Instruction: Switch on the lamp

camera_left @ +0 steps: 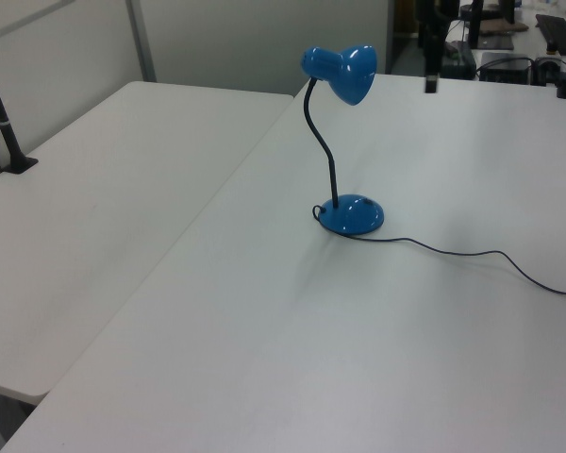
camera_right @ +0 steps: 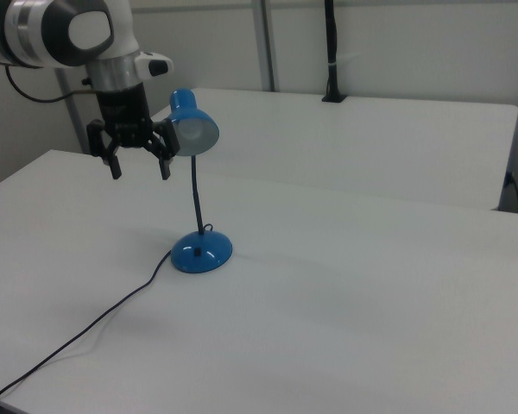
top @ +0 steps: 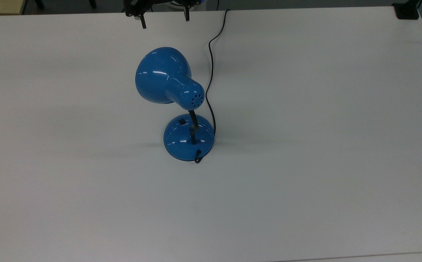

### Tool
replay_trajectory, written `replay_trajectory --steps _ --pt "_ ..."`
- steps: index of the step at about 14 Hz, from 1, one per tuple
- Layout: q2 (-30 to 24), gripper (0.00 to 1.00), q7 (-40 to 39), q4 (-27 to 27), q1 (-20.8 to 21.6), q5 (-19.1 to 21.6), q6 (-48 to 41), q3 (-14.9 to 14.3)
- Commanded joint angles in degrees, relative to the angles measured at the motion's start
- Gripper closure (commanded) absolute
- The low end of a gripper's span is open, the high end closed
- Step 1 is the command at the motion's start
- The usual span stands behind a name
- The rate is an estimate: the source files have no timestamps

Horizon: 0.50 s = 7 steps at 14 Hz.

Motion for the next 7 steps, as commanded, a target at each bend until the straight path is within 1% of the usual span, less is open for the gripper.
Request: replay_trajectory --steps 1,3,4,5,7 --pt "-1.1 0.00 -9.1 -1.4 -0.2 -1.1 -4.2 -0.1" --pt "-1.6 0.00 -8.9 -4.9 -0.3 -1.0 -3.2 -0.1" --pt "-2.5 0.00 -9.4 -8.1 -0.4 -1.0 -1.3 0.0" --pt "-3.4 0.01 -9.6 -12.0 -0.4 -1.0 2.0 0.1" --pt "-4.9 0.05 -9.5 -18.7 -0.4 -1.0 9.0 1.2"
